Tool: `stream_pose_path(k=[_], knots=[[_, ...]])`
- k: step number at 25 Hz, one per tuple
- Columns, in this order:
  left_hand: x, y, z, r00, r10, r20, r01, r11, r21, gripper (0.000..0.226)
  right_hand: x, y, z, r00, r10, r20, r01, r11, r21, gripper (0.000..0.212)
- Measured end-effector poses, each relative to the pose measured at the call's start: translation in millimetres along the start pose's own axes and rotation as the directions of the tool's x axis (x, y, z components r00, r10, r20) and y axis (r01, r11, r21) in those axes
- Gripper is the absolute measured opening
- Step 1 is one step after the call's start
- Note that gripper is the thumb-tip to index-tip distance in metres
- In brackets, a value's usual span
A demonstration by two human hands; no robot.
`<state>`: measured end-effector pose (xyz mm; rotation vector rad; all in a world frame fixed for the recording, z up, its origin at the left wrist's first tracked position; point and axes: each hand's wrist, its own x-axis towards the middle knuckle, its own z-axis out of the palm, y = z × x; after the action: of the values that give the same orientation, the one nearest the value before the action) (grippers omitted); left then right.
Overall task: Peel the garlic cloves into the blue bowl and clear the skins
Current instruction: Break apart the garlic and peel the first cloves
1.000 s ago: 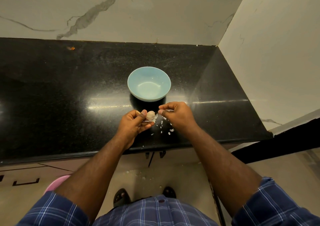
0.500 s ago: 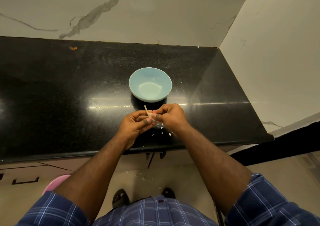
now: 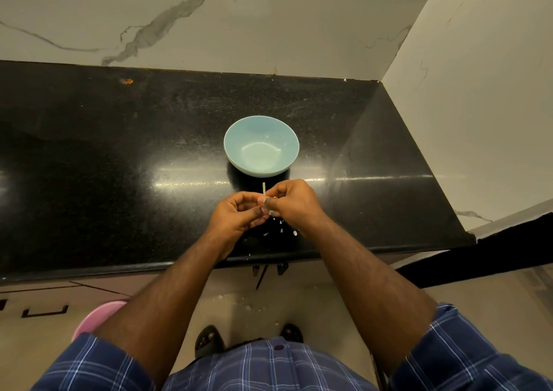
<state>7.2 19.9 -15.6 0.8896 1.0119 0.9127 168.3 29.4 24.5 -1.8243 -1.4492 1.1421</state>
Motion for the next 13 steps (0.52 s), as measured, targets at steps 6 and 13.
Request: stream_pose_path(k=[6, 13], knots=[[0.8, 1.0, -0.5, 0.999, -0.034, 0.04, 0.034, 0.999, -0.013, 0.027, 4.0, 2.4, 0.3, 0.999, -0.036, -0.022, 0.033, 0.994, -0.104, 0.01], [1.5, 3.6, 0.3, 0.995, -0.092, -0.036, 0.085, 0.983, -0.164, 0.026, 5.6, 4.2, -10.1, 0.999, 0.027, 0.033, -0.027, 1.0, 0.001, 0.011]])
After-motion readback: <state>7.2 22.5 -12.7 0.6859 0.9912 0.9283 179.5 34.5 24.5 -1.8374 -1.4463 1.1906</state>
